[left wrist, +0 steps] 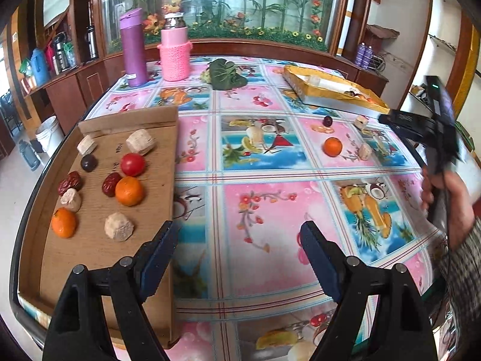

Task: Organize fruits
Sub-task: 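Grasp another orange with the left tool while the right tool grasps a beige cube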

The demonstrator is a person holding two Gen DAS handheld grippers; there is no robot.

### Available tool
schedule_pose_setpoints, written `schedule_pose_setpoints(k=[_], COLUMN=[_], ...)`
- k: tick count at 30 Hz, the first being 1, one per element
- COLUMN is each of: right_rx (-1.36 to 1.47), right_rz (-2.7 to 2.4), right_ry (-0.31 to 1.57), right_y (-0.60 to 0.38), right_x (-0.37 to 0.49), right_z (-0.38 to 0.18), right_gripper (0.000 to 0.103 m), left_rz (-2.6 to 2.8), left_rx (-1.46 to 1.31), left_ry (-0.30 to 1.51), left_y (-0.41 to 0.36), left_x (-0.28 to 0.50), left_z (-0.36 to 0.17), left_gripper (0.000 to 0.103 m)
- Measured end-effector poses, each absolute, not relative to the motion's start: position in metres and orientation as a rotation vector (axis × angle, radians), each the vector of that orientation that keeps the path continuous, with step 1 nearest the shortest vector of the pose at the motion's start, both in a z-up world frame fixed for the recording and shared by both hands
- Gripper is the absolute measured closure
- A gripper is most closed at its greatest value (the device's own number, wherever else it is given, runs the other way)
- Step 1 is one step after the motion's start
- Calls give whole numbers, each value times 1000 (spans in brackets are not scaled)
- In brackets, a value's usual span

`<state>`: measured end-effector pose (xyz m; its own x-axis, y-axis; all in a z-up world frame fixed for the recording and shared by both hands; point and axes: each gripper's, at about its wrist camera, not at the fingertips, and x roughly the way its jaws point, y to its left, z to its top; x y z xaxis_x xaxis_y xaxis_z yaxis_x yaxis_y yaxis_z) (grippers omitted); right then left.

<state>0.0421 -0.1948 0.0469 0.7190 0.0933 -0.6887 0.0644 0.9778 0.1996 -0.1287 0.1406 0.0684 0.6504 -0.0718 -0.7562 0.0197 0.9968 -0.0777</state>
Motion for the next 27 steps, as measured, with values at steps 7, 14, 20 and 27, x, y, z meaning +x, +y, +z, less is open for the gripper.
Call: schedule_pose_setpoints(k=[7, 14, 20, 27], right_rx=[223, 294, 308, 295], right_rz=[15, 22, 44, 91], right_ry=[863, 881, 841, 844], right_y=[-189, -195, -198, -195], right_x=[118, 129, 120, 119], right_z=[22, 8, 5, 5], right_gripper=[35, 35, 36, 46], left_rz=[-67, -150, -236, -298], left_rx=[-28, -14, 3, -4], left_ry=[879, 861, 833, 876], left_y=[133, 96, 51, 19], left_x=[-109, -58, -3, 34], left_z=[70, 74, 64, 42], left_gripper=[20, 21, 21, 37])
